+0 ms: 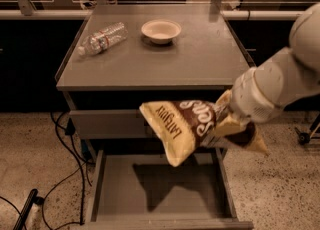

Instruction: Place brown chip bag into middle drawer

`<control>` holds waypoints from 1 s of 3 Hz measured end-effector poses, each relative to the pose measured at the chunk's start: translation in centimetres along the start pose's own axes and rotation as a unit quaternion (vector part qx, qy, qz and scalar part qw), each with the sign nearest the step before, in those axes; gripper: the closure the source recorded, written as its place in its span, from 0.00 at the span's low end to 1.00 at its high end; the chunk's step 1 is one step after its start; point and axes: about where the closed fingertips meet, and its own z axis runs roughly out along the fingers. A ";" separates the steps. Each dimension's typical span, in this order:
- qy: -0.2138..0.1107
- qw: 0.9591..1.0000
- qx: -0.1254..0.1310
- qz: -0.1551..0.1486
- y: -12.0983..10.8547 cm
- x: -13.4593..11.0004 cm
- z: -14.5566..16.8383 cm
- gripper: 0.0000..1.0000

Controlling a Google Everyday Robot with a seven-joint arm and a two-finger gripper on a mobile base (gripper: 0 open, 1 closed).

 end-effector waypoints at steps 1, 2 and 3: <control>0.009 0.999 -0.041 0.024 3.2 2.3 6.0 1.00; 0.023 0.996 -0.068 0.045 4.2 4.6 11.2 1.00; 0.033 0.995 -0.071 0.054 2.9 6.7 15.6 1.00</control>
Offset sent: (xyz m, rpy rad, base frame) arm -0.0179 0.0211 -0.2064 -0.0321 0.2637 -0.0496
